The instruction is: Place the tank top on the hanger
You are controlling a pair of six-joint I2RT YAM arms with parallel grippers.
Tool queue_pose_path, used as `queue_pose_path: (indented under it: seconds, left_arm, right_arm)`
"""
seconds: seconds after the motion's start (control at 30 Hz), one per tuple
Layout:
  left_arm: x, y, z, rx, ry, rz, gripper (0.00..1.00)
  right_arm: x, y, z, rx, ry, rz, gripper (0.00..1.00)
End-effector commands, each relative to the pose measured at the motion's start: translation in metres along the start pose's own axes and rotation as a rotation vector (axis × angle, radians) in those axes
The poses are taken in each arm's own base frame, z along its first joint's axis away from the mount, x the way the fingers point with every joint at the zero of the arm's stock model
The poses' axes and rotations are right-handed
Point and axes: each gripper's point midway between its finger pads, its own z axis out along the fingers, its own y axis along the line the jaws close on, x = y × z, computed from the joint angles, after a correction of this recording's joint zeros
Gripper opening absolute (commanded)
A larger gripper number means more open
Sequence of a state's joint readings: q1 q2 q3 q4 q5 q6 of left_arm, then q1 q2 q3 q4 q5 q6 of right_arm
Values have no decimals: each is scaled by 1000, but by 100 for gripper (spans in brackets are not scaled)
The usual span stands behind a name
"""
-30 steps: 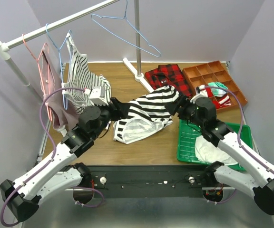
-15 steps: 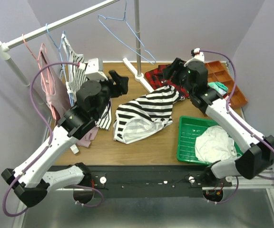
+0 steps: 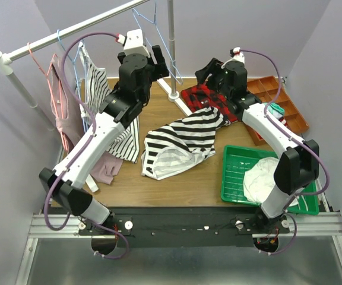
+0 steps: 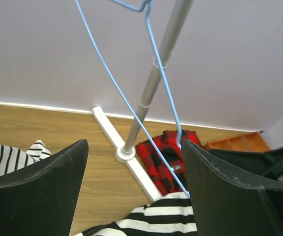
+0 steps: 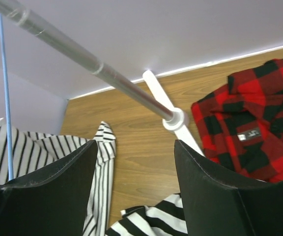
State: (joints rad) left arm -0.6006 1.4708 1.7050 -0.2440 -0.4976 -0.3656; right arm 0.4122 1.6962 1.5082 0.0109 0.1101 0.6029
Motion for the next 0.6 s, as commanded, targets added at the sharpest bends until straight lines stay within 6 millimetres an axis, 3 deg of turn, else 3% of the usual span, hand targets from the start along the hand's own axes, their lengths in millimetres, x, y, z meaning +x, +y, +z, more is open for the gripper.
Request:
queue_pose_path:
  seconds: [0.0, 0.23, 0.57]
  left_arm:
    - [-16, -6, 36, 11, -64, 37, 86]
    - [-24, -8, 64, 3, -87, 72, 86]
    - [-7, 3, 92, -81, -46, 175, 78]
  right_arm:
    - [-8, 33, 9, -137, -6, 55, 72]
    - [24, 38, 9, -179, 73, 75, 72]
    - [52, 40, 2, -190, 147, 76, 72]
